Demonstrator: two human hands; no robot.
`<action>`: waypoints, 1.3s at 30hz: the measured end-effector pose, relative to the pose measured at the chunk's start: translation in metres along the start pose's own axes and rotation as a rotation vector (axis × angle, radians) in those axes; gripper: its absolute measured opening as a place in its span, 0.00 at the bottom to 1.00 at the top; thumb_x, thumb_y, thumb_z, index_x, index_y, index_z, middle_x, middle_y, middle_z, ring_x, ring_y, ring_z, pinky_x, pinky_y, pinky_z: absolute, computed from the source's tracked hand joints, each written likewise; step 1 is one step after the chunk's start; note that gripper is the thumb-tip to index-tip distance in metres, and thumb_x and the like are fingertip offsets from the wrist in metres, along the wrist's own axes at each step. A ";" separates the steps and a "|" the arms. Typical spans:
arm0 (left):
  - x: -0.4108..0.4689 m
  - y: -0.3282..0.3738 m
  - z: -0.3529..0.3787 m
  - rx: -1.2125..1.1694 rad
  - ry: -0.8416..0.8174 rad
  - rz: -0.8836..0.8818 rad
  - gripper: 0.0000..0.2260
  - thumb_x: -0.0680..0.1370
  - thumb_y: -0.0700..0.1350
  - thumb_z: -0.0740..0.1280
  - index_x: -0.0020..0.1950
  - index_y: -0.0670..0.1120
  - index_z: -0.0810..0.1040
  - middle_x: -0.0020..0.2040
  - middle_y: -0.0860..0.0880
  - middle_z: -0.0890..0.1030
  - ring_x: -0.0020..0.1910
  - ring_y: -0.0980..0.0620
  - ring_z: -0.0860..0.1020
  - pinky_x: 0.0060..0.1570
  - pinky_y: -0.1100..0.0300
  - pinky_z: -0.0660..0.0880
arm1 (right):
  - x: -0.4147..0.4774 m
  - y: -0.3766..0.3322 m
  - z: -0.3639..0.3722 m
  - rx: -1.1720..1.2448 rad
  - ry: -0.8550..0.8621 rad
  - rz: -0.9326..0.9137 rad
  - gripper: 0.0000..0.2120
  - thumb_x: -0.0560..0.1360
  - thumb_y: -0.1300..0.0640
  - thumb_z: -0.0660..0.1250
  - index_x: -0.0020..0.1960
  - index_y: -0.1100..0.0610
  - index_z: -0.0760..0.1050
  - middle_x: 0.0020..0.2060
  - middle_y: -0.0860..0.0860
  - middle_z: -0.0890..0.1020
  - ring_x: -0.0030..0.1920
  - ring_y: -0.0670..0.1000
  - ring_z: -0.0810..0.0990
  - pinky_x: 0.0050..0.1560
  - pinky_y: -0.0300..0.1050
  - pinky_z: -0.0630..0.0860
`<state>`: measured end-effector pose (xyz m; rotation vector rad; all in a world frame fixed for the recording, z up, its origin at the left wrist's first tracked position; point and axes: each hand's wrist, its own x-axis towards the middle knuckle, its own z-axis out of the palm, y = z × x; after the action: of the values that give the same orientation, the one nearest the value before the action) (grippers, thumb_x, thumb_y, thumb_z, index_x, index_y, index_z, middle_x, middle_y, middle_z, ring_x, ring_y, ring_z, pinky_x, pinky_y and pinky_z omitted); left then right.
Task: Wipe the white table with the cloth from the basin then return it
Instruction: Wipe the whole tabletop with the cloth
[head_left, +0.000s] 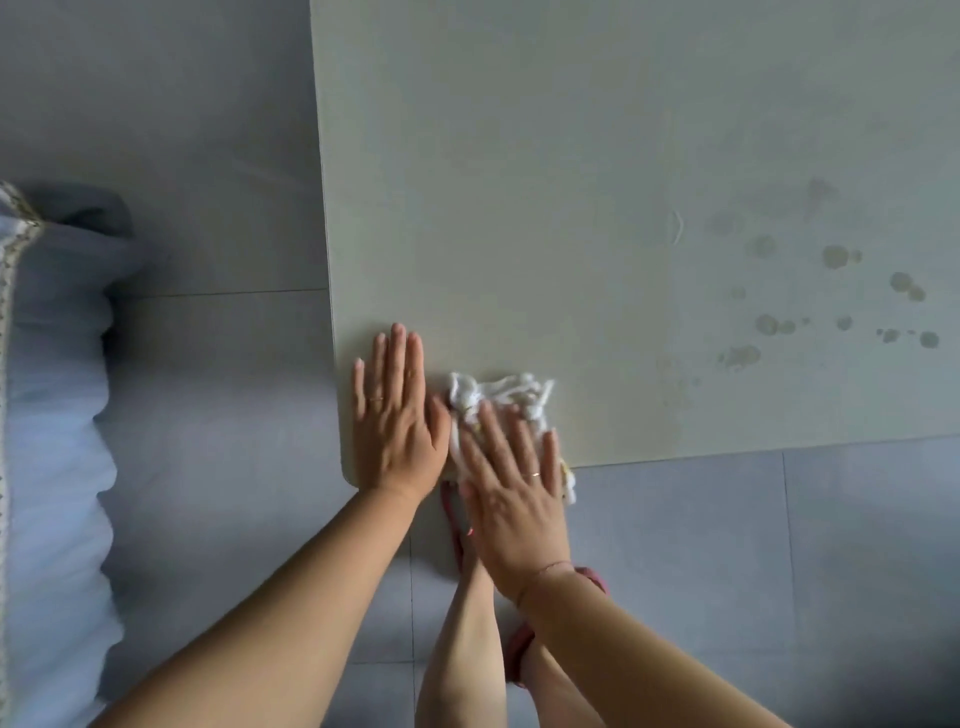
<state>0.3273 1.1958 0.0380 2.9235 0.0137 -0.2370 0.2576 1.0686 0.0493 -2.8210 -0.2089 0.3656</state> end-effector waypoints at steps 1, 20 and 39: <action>-0.001 -0.001 0.001 0.006 0.006 0.001 0.29 0.75 0.47 0.51 0.75 0.38 0.59 0.76 0.40 0.58 0.76 0.42 0.57 0.74 0.44 0.52 | -0.003 0.003 0.000 -0.012 -0.005 -0.077 0.26 0.78 0.51 0.53 0.75 0.47 0.56 0.75 0.48 0.58 0.75 0.56 0.53 0.73 0.57 0.46; -0.001 0.007 0.000 0.074 -0.005 -0.033 0.30 0.77 0.50 0.49 0.76 0.38 0.57 0.77 0.40 0.57 0.76 0.41 0.56 0.74 0.44 0.52 | -0.012 0.132 -0.033 -0.119 0.014 0.075 0.31 0.78 0.40 0.47 0.76 0.53 0.54 0.76 0.51 0.55 0.76 0.55 0.51 0.75 0.55 0.44; 0.053 0.130 0.030 0.020 0.033 0.137 0.31 0.75 0.51 0.52 0.76 0.40 0.58 0.77 0.42 0.58 0.76 0.43 0.56 0.74 0.45 0.53 | 0.013 0.128 -0.032 -0.037 0.126 0.229 0.27 0.79 0.46 0.51 0.76 0.50 0.54 0.77 0.51 0.52 0.77 0.55 0.47 0.74 0.58 0.40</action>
<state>0.3782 1.0623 0.0267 2.9321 -0.1839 -0.1685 0.2925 0.9409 0.0374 -2.8985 0.1368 0.2333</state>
